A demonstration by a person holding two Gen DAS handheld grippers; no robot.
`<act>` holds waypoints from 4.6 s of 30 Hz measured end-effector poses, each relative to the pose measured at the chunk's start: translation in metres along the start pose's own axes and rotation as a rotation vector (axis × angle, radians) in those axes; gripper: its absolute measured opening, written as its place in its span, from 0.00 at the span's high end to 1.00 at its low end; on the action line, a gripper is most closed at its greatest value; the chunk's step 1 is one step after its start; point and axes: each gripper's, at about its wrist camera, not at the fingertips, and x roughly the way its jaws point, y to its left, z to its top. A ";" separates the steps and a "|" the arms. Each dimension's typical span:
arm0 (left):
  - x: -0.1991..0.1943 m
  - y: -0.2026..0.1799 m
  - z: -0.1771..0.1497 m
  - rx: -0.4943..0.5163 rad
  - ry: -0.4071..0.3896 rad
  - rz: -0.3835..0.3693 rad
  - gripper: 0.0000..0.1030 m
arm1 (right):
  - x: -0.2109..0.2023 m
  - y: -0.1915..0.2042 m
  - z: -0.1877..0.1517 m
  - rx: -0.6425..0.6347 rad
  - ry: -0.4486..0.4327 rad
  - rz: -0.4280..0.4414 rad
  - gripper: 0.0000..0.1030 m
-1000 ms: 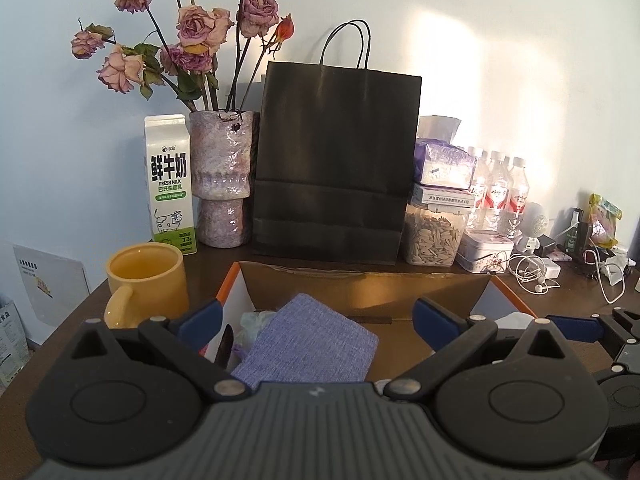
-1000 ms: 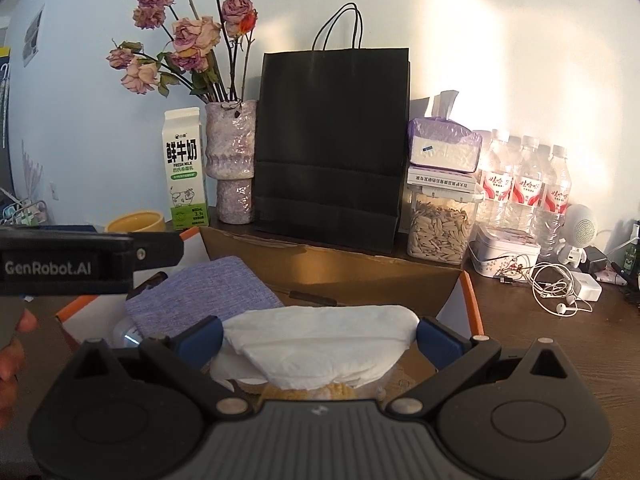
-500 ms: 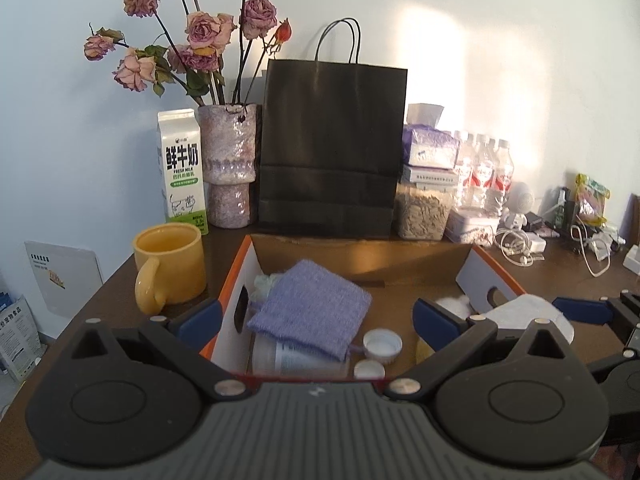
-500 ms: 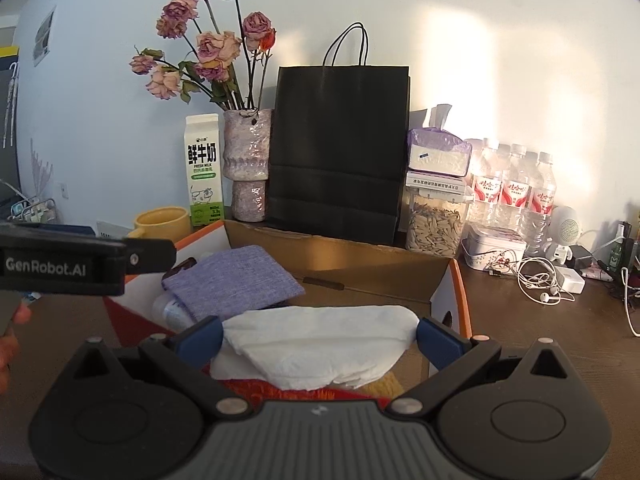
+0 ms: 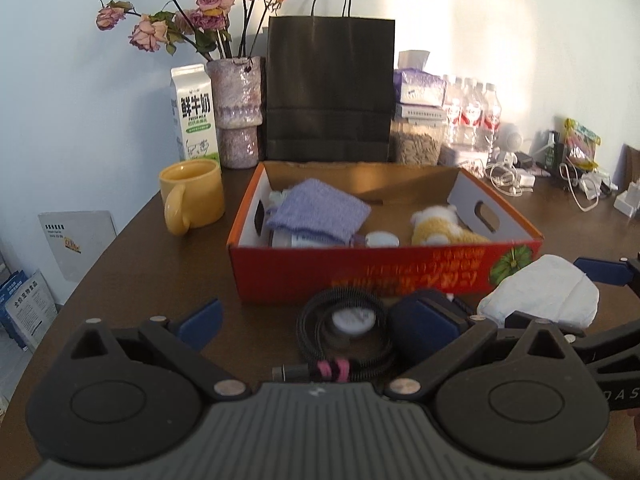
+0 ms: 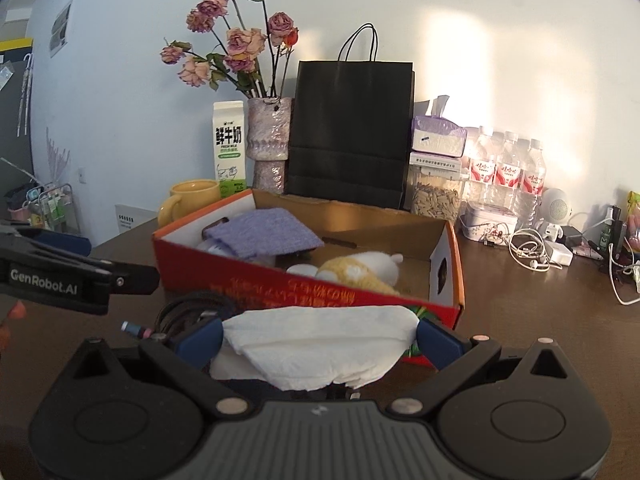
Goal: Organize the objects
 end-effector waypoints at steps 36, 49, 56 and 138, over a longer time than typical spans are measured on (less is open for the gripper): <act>-0.031 0.007 -0.084 -0.010 0.130 -0.033 0.00 | -0.039 0.043 -0.075 0.020 0.131 0.127 0.00; -0.029 0.011 -0.086 -0.023 0.132 -0.033 0.00 | -0.037 0.049 -0.076 0.002 0.129 0.141 0.09; -0.031 0.013 -0.085 -0.033 0.127 -0.032 0.00 | -0.055 0.043 -0.066 0.009 0.050 0.154 0.22; 0.005 -0.044 -0.071 0.134 0.144 -0.182 0.60 | -0.045 0.001 -0.065 0.067 0.007 0.133 0.73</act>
